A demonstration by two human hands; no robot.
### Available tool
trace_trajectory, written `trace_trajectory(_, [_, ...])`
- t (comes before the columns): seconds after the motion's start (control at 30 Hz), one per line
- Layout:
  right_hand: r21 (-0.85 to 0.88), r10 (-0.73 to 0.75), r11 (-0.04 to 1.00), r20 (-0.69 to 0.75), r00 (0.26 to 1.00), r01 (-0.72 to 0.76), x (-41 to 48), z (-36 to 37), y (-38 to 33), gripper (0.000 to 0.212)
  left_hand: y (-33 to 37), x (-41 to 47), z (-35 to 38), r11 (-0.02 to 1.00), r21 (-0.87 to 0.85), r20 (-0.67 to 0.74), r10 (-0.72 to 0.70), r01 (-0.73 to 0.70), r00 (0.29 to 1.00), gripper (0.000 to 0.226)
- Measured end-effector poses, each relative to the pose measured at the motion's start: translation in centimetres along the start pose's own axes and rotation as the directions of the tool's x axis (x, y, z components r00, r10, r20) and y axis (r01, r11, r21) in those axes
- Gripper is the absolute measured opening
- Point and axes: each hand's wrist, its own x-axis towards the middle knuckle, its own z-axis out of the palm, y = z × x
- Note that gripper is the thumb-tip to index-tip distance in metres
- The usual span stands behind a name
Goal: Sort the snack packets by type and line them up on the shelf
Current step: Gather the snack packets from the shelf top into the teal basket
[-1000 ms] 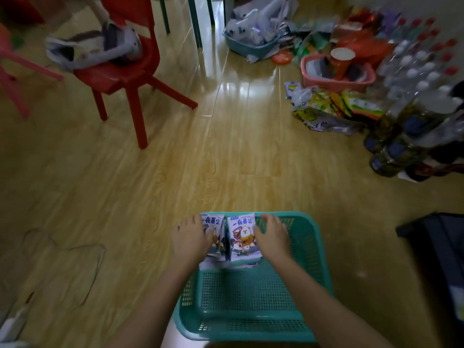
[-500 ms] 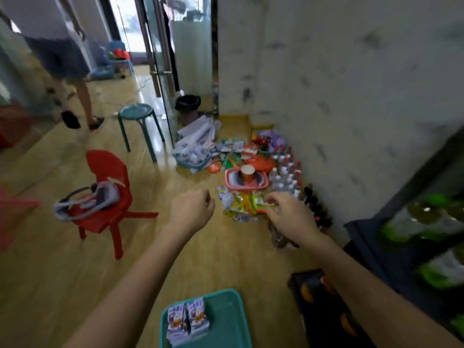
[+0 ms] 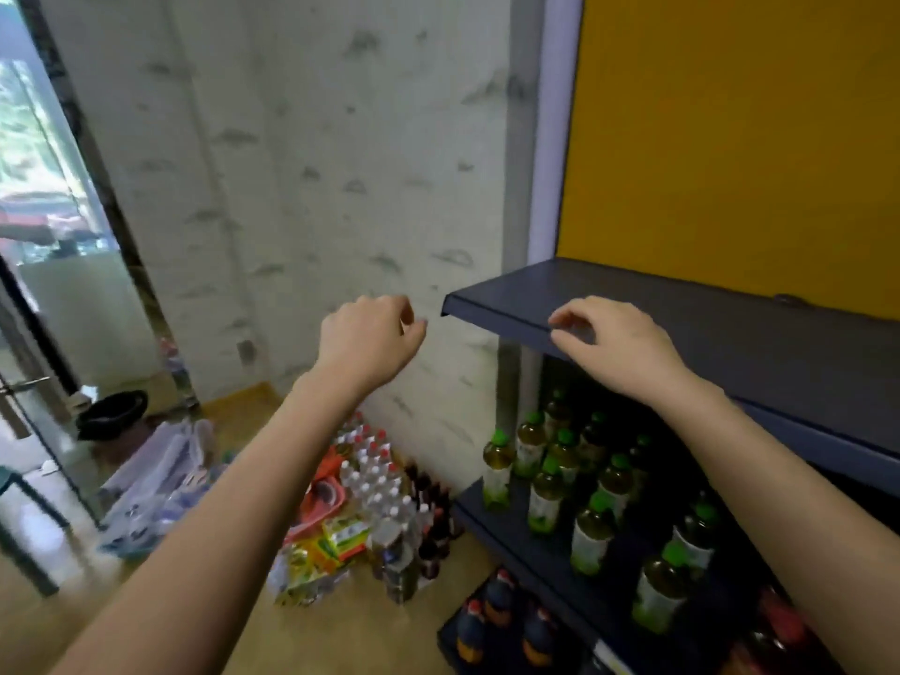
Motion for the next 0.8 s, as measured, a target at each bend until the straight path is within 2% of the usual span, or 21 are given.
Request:
trace_trajectory(0.13, [-0.089,0.202,0.974,-0.077,0.976,-0.209,-6.7,-6.1,5.0,0.022,8.4,-0.6,0.0,0.954,-0.153,-0.034,0.254,-0.256,0.967,0.030])
trace_trajectory(0.3, [-0.157,0.434,0.873,-0.182,0.882,-0.462,-16.9,-12.5,10.4,0.021,19.9,-4.0,0.9,0.779,-0.396,-0.081,0.498,-0.487,0.863,0.030])
trace_trajectory(0.5, [-0.180,0.637,0.675,-0.346,0.689,-0.715,-29.1,-20.6,15.3,0.019,33.1,-9.6,0.8,0.530,-0.589,-0.120,0.689,-0.610,0.715,0.024])
trace_trajectory(0.63, [-0.159,0.702,0.576,-0.406,0.585,-0.802,-35.6,-24.7,19.0,0.019,40.3,-13.0,0.5,0.404,-0.649,-0.159,0.756,-0.644,0.635,0.021])
trace_trajectory(0.73, [-0.155,0.720,0.532,-0.434,0.541,-0.833,-39.6,-27.6,23.1,0.017,46.5,-15.5,0.2,0.348,-0.681,-0.184,0.770,-0.644,0.611,0.021])
trace_trajectory(0.8, [-0.155,0.726,0.527,-0.429,0.537,-0.836,-41.7,-29.9,26.0,0.016,50.9,-16.8,0.0,0.334,-0.695,-0.170,0.784,-0.636,0.597,0.021])
